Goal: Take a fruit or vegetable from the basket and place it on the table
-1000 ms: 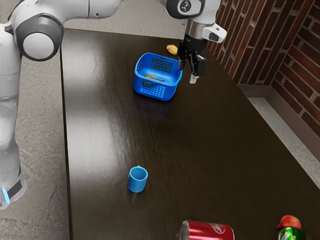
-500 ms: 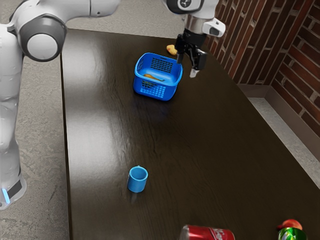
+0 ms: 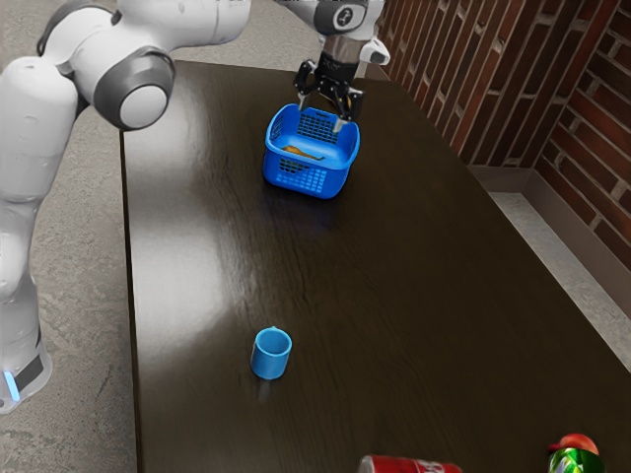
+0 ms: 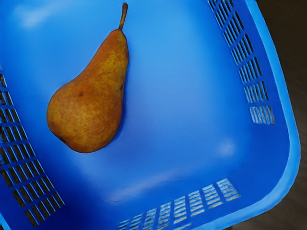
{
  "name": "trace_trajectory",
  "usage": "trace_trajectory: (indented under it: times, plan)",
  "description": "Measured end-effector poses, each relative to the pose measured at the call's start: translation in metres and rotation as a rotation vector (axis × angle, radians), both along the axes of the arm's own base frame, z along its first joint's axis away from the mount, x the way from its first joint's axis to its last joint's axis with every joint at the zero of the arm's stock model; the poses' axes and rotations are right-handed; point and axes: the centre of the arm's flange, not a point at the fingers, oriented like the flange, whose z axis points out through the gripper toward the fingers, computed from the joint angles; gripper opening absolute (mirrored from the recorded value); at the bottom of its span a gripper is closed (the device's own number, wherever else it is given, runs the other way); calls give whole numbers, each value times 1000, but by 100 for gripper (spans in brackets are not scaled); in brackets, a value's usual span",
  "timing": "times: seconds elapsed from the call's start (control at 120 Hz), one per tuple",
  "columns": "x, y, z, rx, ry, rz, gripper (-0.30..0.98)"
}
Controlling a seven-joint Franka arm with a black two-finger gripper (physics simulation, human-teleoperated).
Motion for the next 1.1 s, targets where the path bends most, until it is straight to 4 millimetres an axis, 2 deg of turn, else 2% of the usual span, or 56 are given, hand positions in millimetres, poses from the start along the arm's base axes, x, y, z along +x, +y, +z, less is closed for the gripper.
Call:
trace_trajectory:
  times: [0.067,0.208,0.392,0.675,0.75,0.85,1.1]
  plan:
    - [-1,6,-1,27,5,10,69]
    - [-17,44,-8,52,13,76,69]
    - [-19,65,-18,80,-18,100,69]
    - [10,73,-76,103,-14,83,69]
    - [8,81,-90,101,-5,93,69]
    - [8,87,-99,101,-3,92,69]
    - [17,82,-113,96,0,4,68]
